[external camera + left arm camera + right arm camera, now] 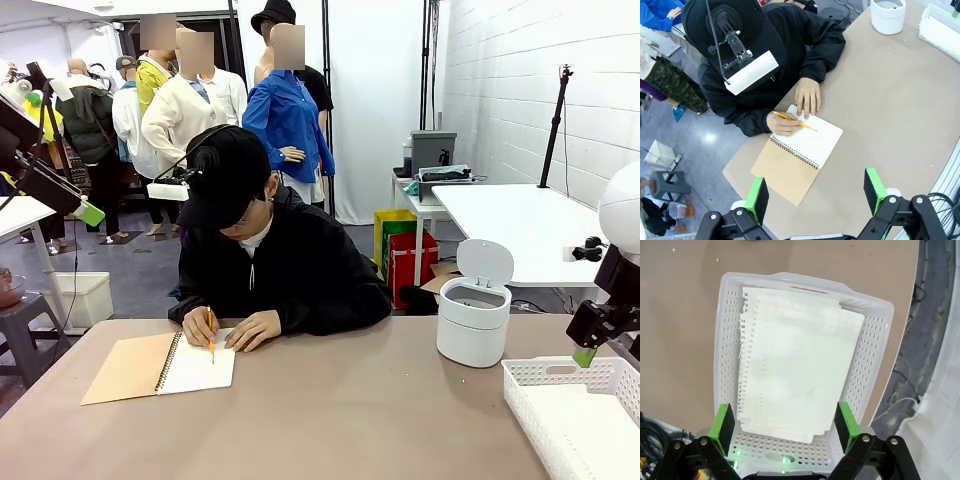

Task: Sort the paper based on its condition.
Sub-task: If a person hands you a paper, place it in the Organizing basket , and if it's crumpled, put it in the Trash can.

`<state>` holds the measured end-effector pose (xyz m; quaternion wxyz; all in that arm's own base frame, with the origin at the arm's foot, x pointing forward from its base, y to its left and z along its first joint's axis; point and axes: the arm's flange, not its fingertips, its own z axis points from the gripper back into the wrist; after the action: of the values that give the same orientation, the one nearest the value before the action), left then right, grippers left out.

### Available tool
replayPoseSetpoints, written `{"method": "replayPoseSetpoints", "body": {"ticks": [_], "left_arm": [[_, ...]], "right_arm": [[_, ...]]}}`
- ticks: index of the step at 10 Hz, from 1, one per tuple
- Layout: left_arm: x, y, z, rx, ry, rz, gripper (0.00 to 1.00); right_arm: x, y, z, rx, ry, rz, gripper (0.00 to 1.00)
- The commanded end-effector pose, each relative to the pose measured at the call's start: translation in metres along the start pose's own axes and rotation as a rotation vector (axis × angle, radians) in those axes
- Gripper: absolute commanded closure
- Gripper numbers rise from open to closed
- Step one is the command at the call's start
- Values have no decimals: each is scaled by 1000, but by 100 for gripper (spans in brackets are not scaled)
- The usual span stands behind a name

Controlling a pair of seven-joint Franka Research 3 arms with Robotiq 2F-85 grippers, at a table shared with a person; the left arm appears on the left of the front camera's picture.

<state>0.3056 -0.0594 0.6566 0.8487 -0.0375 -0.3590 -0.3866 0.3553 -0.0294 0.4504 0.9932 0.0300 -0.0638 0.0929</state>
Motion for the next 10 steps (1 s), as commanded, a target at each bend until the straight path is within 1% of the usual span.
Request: {"method": "replayPoseSetpoints", "body": {"ticks": [1,3,5,7,9,10], "left_arm": [[0,0,0,-1,-1,0,0],[0,0,0,-1,-1,0,0],[0,0,0,-1,-1,0,0],[0,0,0,-1,-1,0,0],[0,0,0,-1,-1,0,0],[0,0,0,-1,-1,0,0]], "right_arm": [[0,9,5,57,4,67,0],[9,31,15,109,-10,204,0],[21,51,28,145,-39,297,0],[36,76,44,201,-144,388,0],[49,103,61,225,-237,459,0],[61,123,77,255,-315,483,0]]}}
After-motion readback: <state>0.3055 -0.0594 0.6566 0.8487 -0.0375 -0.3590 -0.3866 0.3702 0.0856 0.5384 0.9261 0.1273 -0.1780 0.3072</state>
